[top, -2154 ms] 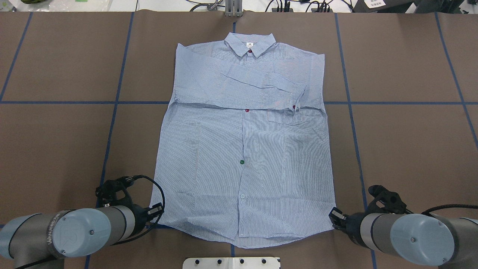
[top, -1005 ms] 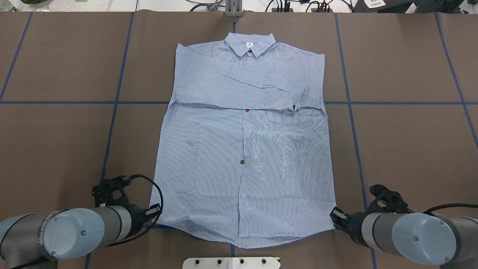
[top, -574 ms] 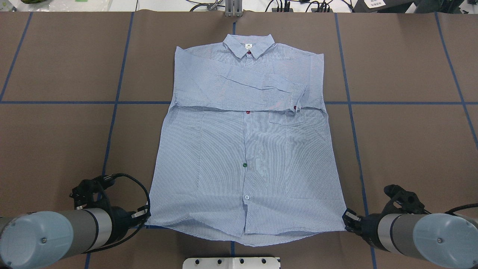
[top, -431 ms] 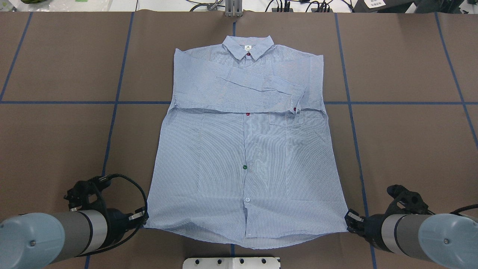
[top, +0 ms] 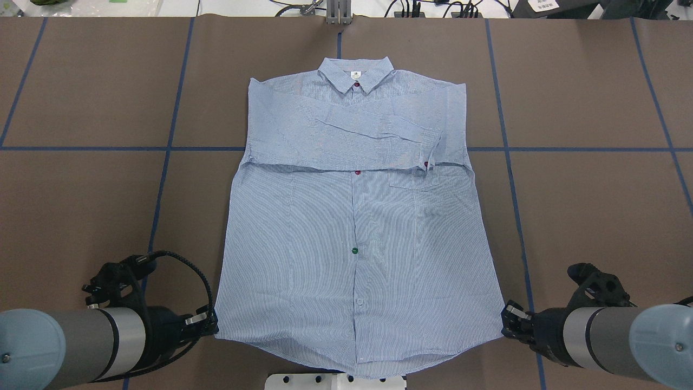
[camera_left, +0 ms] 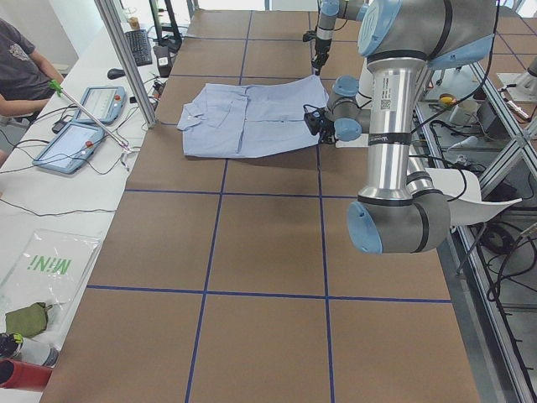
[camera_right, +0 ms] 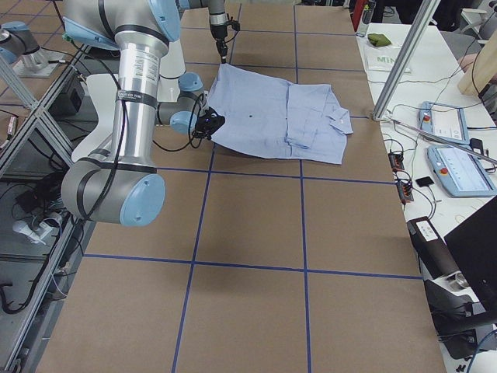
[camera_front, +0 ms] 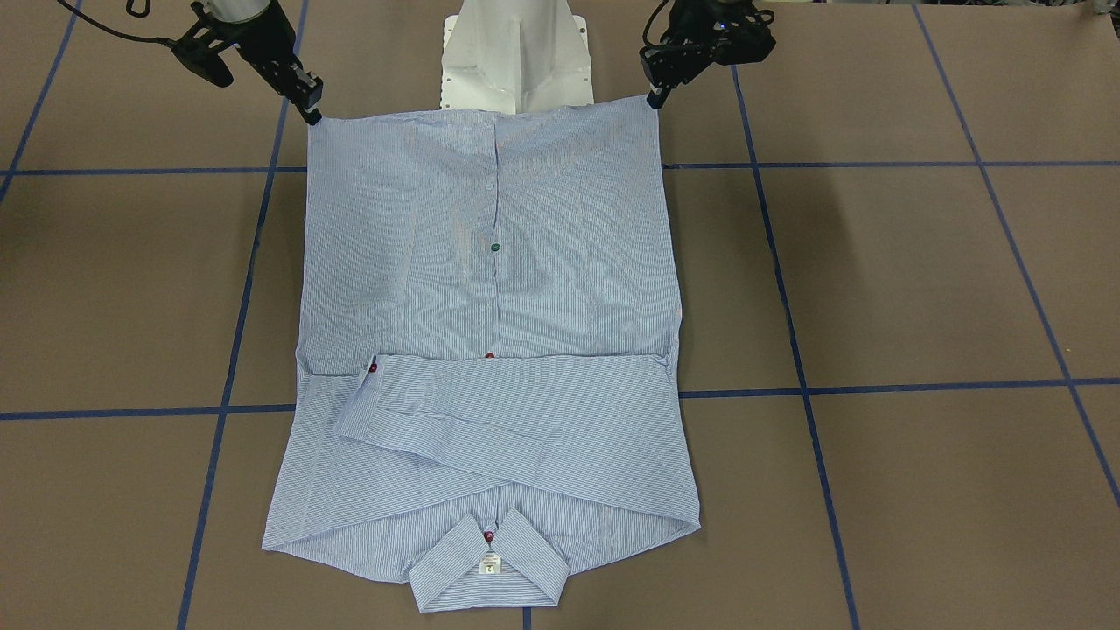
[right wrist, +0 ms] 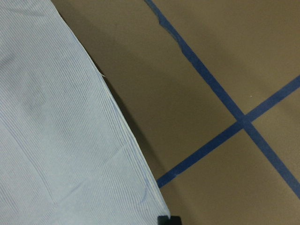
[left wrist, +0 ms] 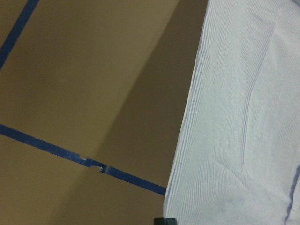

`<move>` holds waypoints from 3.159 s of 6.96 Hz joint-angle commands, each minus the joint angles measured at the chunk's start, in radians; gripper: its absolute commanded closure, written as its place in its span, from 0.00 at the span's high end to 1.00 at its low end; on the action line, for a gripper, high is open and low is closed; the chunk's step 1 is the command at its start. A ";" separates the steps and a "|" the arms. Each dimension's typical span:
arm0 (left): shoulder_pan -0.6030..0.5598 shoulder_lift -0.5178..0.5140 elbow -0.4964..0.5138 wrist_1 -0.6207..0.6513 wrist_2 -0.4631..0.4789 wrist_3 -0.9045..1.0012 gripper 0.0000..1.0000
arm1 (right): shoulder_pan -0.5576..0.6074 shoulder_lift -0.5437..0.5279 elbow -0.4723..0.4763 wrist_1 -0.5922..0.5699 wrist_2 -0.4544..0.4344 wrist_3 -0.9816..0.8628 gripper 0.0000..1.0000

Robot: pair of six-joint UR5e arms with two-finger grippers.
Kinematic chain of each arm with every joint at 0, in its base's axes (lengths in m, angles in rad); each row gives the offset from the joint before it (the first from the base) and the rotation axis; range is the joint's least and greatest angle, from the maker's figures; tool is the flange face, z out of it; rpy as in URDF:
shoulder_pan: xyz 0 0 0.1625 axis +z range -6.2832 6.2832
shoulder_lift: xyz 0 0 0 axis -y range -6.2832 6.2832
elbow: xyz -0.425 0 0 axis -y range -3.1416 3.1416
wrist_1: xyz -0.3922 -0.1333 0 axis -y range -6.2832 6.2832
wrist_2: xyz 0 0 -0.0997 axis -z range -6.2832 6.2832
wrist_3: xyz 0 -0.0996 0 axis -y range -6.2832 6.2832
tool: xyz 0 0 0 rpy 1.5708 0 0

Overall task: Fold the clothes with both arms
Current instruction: 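Lift the hem with both grippers and carry it toward the collar, then lay the hem down near the collar and open both grippers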

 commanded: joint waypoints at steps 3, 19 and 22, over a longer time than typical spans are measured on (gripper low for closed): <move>-0.065 -0.061 -0.023 0.005 -0.005 -0.061 0.00 | 0.161 -0.003 0.056 -0.001 0.056 -0.003 0.00; -0.730 -0.720 1.159 -0.404 -0.215 0.332 0.00 | 0.757 0.897 -0.962 -0.166 0.285 -0.423 0.00; -0.724 -0.761 1.320 -0.539 -0.214 0.366 0.00 | 0.754 0.946 -1.085 -0.134 0.283 -0.446 0.00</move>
